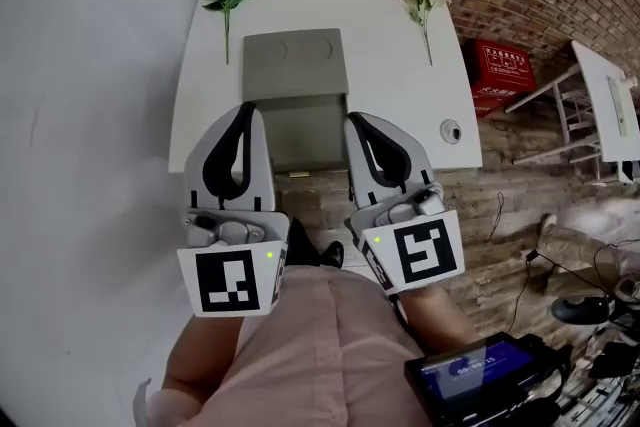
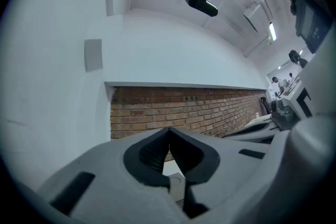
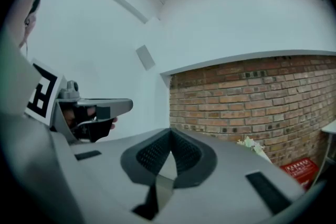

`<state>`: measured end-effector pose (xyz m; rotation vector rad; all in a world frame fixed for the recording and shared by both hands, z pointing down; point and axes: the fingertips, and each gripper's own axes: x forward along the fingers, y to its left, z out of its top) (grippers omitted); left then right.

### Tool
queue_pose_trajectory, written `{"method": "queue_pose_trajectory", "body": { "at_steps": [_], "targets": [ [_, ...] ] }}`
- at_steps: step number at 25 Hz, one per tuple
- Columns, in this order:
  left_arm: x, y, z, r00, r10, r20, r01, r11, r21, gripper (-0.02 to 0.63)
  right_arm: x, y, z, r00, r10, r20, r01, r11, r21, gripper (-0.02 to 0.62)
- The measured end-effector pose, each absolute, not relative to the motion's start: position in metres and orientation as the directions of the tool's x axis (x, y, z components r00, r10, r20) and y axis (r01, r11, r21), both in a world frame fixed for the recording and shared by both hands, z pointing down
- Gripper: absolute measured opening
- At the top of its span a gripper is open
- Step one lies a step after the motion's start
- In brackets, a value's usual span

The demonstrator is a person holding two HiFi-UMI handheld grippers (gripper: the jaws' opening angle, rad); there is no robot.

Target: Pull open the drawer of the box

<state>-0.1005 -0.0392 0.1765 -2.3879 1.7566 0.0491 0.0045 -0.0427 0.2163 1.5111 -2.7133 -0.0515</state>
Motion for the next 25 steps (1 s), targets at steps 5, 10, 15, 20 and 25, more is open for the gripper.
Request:
{"method": "queue_pose_trajectory", "body": {
  "at_steps": [5,10,15,20,25],
  "targets": [
    [-0.098,-0.039,0.183,0.311,-0.944,-0.112,-0.946,-0.297,-0.127,0.008,0.006,-0.043,0.218,-0.522,-0.853,0.013,-0.852,0.522,0.039,0.003],
    [-0.099,-0.043,0.186,0.316,-0.943,-0.106,-0.945,-0.302,-0.127,0.008,0.003,-0.045,0.219,-0.52,-0.854,0.013,-0.853,0.52,0.041,0.003],
    [-0.098,-0.045,0.187,0.317,-0.942,-0.106,-0.944,-0.304,-0.124,0.008,0.002,-0.046,0.22,-0.521,-0.853,0.014,-0.852,0.521,0.046,0.003],
    [-0.097,-0.044,0.188,0.316,-0.944,-0.093,-0.944,-0.303,-0.132,0.008,0.001,-0.047,0.219,-0.529,-0.849,0.014,-0.848,0.529,0.043,0.003],
    [-0.095,-0.047,0.188,0.315,-0.945,-0.087,-0.944,-0.302,-0.135,0.008,0.001,-0.049,0.22,-0.533,-0.846,0.017,-0.845,0.534,0.041,0.003]
  ]
}}
